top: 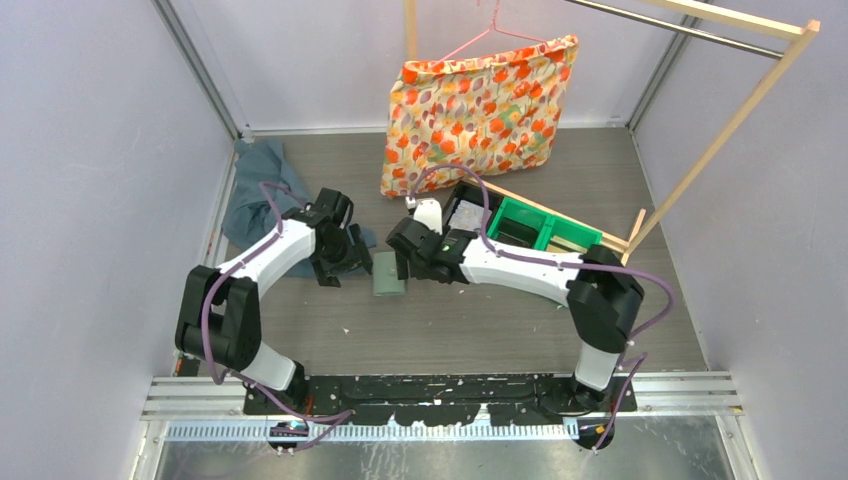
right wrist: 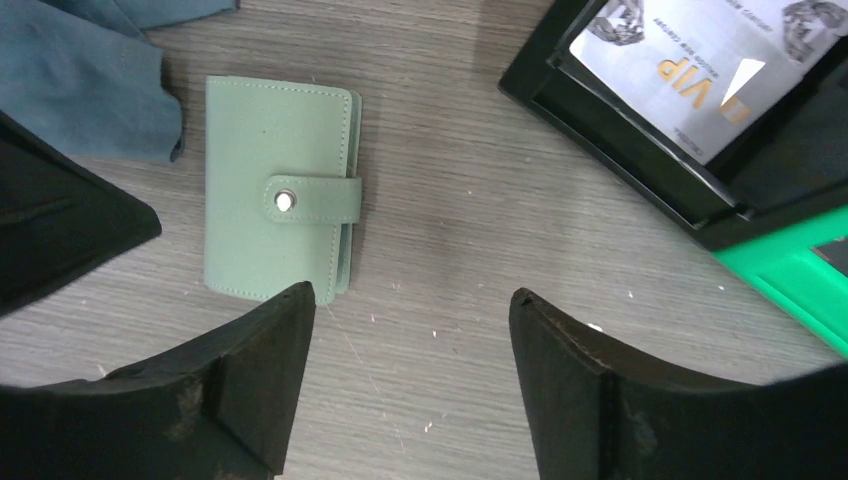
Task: Take the credit cards out of the card holder
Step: Open the card holder at the center of the board.
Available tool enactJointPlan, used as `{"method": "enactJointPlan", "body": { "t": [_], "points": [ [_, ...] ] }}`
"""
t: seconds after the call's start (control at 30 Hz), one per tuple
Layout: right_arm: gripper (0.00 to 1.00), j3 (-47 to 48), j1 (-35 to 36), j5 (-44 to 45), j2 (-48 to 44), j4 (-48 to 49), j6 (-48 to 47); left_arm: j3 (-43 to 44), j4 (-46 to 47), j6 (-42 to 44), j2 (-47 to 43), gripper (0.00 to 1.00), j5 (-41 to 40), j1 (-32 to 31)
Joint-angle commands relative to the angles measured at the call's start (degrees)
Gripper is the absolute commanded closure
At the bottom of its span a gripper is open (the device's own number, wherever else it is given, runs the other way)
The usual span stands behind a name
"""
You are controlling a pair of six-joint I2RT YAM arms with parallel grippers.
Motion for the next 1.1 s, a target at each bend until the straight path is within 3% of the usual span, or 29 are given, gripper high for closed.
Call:
{"method": "enactJointPlan", "body": {
  "t": [0.0, 0.27, 1.07],
  "points": [
    [0.33, 4.8, -0.1, -1.3, 3.2, 4.0, -0.5, -1.8, 6.7, 0.2, -0.1, 0.23, 4.9, 0.4],
    [0.44, 9.3, -0.4, -3.5, 8.6, 4.3, -0.5, -2.4, 7.5, -0.1, 2.9, 0.23, 4.5, 0.7],
    [0.45, 10.2, -1.2, -9.1, 13.0, 6.6, -0.6, -2.4, 6.8, -0.8, 6.8, 0.23, 3.2, 0.9]
  ]
}}
